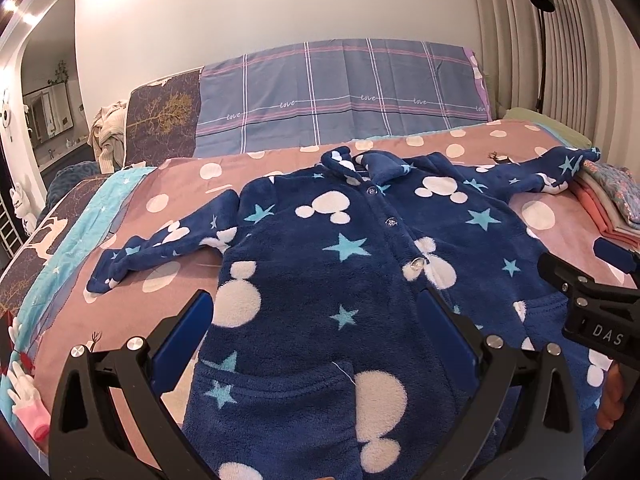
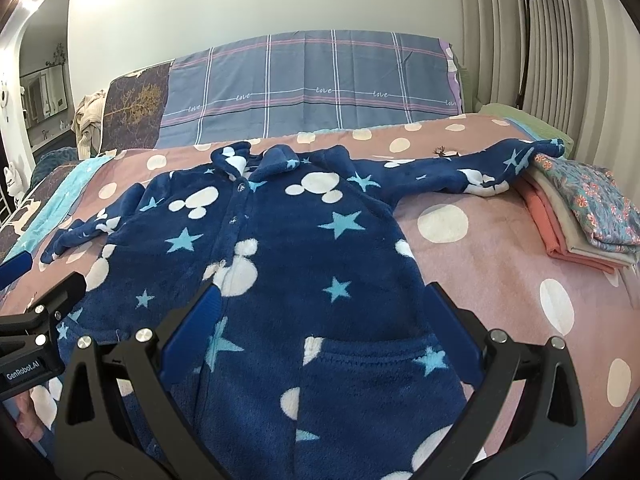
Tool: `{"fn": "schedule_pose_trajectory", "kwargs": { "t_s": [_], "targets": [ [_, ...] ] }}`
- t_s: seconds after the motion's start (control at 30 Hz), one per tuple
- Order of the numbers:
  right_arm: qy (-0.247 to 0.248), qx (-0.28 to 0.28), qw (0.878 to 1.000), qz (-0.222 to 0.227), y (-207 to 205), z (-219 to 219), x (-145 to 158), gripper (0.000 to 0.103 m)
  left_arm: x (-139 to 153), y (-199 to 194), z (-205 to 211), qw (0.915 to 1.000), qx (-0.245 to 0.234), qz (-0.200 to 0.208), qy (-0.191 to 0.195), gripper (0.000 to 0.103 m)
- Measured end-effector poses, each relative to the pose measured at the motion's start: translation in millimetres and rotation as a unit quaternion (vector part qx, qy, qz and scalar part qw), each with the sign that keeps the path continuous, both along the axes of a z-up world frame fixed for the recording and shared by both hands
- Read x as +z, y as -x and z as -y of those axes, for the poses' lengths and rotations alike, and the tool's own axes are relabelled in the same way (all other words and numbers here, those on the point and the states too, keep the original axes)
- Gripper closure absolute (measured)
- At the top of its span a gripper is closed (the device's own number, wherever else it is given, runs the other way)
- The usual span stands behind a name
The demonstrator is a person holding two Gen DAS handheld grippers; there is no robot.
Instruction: Fold small clothes
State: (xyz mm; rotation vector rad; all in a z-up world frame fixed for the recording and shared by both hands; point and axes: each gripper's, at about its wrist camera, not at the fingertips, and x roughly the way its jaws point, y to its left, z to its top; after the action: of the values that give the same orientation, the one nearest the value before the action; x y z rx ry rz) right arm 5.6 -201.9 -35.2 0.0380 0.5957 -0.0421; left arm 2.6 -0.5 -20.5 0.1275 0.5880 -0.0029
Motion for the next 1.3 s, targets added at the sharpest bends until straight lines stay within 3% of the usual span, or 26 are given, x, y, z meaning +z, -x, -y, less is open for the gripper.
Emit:
{"fn": "schedule_pose_trajectory", "kwargs": {
  "t_s": [0.3, 0.53, 0.97, 1.13, 1.3],
  "targets": [
    [0.003, -0.004, 1.000, 0.000, 0.5, 0.1, 0.0, 0.002, -2.5, -0.1, 3.6, 0.9996, -0.017, -0.008, -0.022, 0.001],
    [0.008, -0.008, 1.000, 0.001, -0.1, 1.0, 3.3, 0.002, -1.8, -3.7, 2.4, 0.9992, -0.032, -0.024, -0.005, 0.001],
    [0.012, -0.020, 1.000, 0.003, -0.1, 2.1, 7.8, 0.002, 2.9, 7.8, -3.2, 0.9985, -0.038, 0.037, 0.015, 0.001],
    [0.011, -0.021, 1.000, 0.004, 0.3, 2.2, 7.9, 0.002, -0.4, 6.8, -11.6, 0.9965, -0.049, 0.040, 0.054, 0.001],
    [0.018, -0.020, 1.000, 0.008, 1.3, 0.4, 8.5, 0.002, -3.5, 6.3, -9.5, 0.9978, -0.050, 0.031, 0.030, 0.001]
  ]
}}
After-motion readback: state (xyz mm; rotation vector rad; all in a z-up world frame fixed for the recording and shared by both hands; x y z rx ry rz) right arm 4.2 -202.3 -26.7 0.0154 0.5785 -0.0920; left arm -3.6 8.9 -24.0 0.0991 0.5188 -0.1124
